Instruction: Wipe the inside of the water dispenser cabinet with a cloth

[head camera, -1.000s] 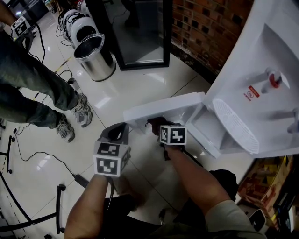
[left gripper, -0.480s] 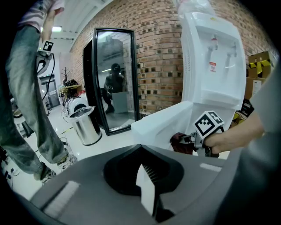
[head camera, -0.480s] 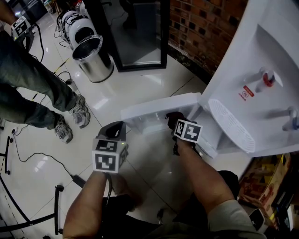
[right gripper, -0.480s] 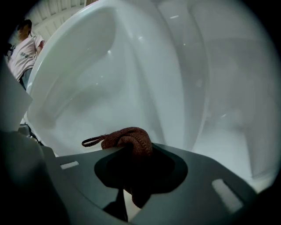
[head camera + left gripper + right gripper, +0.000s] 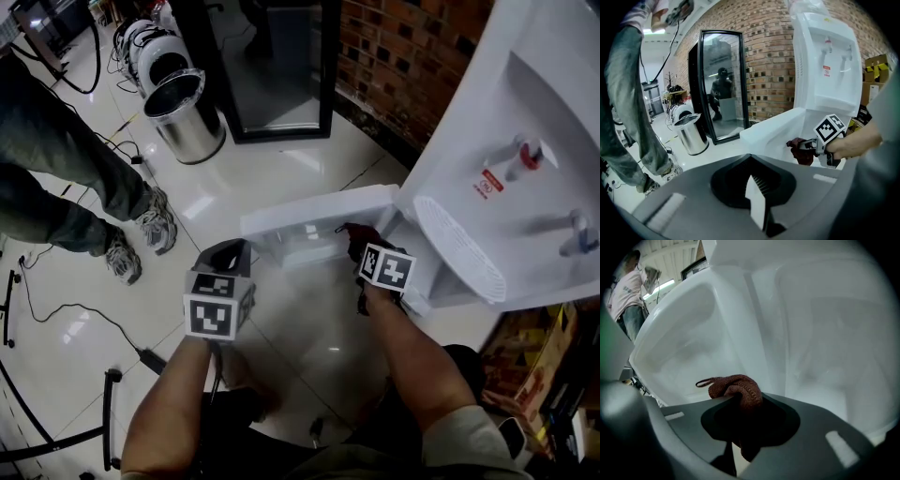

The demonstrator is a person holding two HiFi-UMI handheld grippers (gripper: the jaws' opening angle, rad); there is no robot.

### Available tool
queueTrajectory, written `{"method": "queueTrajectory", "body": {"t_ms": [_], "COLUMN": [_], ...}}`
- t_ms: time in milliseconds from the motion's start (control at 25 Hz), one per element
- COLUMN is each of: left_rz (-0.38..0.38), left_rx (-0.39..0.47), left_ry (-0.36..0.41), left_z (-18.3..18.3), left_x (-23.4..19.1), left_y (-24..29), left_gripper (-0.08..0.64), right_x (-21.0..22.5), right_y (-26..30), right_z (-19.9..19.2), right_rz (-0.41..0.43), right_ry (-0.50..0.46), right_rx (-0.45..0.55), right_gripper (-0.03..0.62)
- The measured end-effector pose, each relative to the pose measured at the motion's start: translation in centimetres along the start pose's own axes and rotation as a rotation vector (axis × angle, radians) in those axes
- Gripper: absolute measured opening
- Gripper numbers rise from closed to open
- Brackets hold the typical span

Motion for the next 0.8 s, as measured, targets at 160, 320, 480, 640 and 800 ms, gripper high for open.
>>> {"method": "queueTrajectory", "body": {"t_ms": [160,320,480,640,800], "left_rz": [0.002,0.004,0.001,-0.001,-0.003], "left_rx": [-0.002,-0.003,0.000,0.000,-0.003], "left_ry": [0.003,0.001,-0.001,-0.005,-0.004], "left_z": [0.0,0.0,0.0,0.0,0.0], "left_x": [0.0,0.0,0.0,0.1,0.1], "left_y": [0.0,0.0,0.0,0.0,0.1], "left_gripper": [0.000,0.000,0.000,0.000,0.000], "right_x": [1.4,2.8,3.7,4.3,4.3], "right_y": [-0.8,-0.8,-0.3,0.3,0.3], "right_z": [-0.1,0.2,0.4,0.4,0.2], "right_rz": [-0.039,-0.072,-0.105,-0.127,-0.121], "right_ry": [-0.002,-0.005,-0.024,-0.055,-0.059], "right_rx": [0.002,0.002,-0.006,-0.019,-0.023], "right_gripper": [0.104,0.104,0.104,0.101,0.101]}}
Point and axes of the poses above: the fingertips, and each gripper's own axes: y forward along the fingers, x to its right, z out of its top, the point moved 1 cm from there along -y, backward along the fingers, and after that the axes turned 1 degree about y, right-handed, at the moved point
